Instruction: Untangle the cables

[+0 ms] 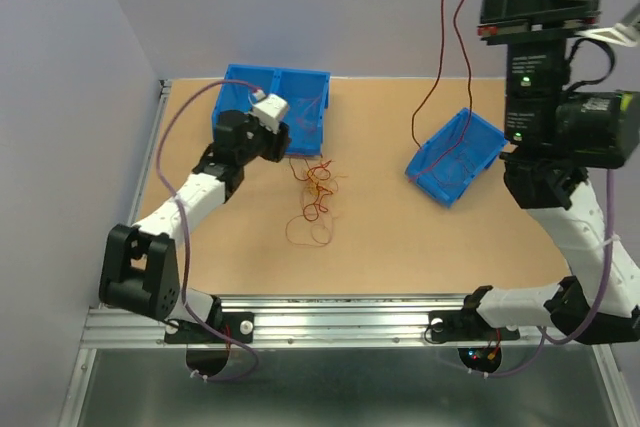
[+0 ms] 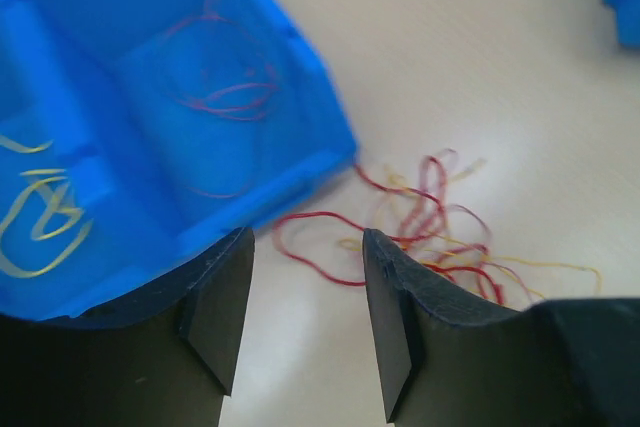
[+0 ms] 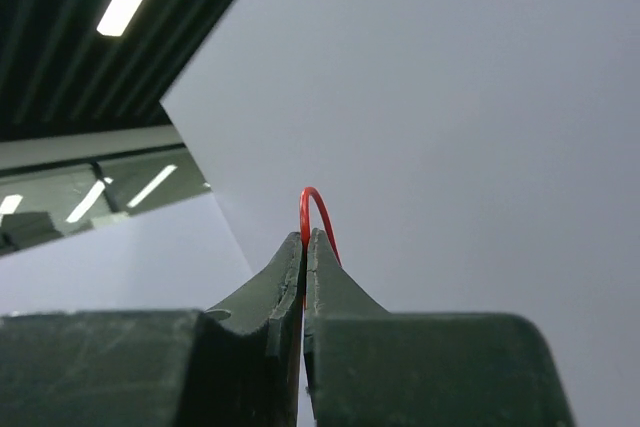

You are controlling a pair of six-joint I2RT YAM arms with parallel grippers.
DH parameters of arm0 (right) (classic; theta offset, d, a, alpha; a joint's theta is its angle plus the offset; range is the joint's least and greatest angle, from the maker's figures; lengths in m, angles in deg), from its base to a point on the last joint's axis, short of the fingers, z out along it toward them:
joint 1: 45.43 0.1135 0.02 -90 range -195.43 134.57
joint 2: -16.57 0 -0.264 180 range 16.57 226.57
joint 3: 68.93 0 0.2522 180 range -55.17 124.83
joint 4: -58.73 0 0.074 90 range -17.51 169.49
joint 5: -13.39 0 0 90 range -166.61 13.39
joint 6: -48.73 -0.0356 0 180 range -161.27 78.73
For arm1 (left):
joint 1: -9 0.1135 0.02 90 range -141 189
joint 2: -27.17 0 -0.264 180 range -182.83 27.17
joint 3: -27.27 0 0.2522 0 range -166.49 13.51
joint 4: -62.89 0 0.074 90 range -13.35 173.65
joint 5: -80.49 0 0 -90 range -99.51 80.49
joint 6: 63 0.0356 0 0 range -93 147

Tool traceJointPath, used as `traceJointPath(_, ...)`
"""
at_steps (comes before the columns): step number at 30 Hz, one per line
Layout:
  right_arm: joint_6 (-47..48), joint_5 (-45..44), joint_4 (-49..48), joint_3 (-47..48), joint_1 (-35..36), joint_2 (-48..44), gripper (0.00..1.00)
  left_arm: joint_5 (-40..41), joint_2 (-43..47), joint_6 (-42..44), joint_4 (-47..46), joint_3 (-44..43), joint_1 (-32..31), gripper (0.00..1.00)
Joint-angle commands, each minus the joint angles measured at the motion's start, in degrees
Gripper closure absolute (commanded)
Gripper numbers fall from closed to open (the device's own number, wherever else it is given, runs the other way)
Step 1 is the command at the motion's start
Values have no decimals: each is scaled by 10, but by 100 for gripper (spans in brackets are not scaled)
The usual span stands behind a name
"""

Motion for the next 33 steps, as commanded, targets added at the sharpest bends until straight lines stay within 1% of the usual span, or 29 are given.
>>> traceJointPath(1, 60, -68, -27, -31, 2, 16, 100, -38, 91, -56, -47, 17, 83, 40)
traceJointPath(2, 73, -100, -29, -45, 2, 16, 99, -35, 109, -59, -57, 30, 90, 38)
traceJointPath(5, 102, -151, -43, -73, 2, 14, 100, -28, 129, -63, -71, 47, 100, 36)
traceJointPath(6, 111, -195, -50, -90, 2, 10, 100, -29, 130, -67, -77, 48, 101, 36)
traceJointPath(8, 131, -236, -71, -117, 2, 3, 100, -34, 125, -68, -78, 47, 101, 36)
traceJointPath(9, 140, -266, -86, -152, 1, -10, 99, -36, 122, -70, -77, 47, 101, 36)
traceJointPath(11, 157, -293, -131, -190, 0, -28, 100, -40, 113, -71, -78, 44, 102, 36)
traceJointPath(12, 160, -318, -143, -225, -2, -44, 100, -41, 110, -71, -78, 43, 101, 36)
traceJointPath(14, 155, -348, -152, -249, -13, -57, 99, -45, 107, -70, -78, 43, 101, 36)
traceJointPath(17, 159, -368, -152, -289, -22, -80, 99, -46, 109, -69, -78, 44, 102, 36)
traceJointPath(20, 141, -384, -152, -319, -42, -95, 99, -46, 113, -69, -80, 47, 101, 36)
traceJointPath(23, 133, -376, -152, -318, -72, -85, 99, -49, 111, -70, -82, 48, 101, 36)
traceJointPath(25, 140, -394, -152, -316, -82, -78, 99, -51, 108, -70, -82, 47, 101, 36)
traceJointPath(27, 133, -398, -152, -338, -103, -80, 99, -54, 110, -70, -82, 48, 101, 36)
traceJointPath(29, 119, -400, -150, -366, -126, -95, 99, -57, 112, -70, -82, 48, 101, 36)
traceJointPath(30, 97, -400, -150, -380, -135, -101, 99, -58, 114, -71, -82, 48, 101, 36)
traceJointPath(31, 85, -399, -149, -414, -146, -107, 99, -58, 114, -71, -82, 49, 101, 36)
traceJointPath(32, 58, -397, -149, -429, -158, -110, 99, -59, 115, -71, -81, 49, 101, 36)
traceJointPath(33, 27, -388, -147, -456, -186, -114, 99, -62, 116, -71, -82, 49, 101, 36)
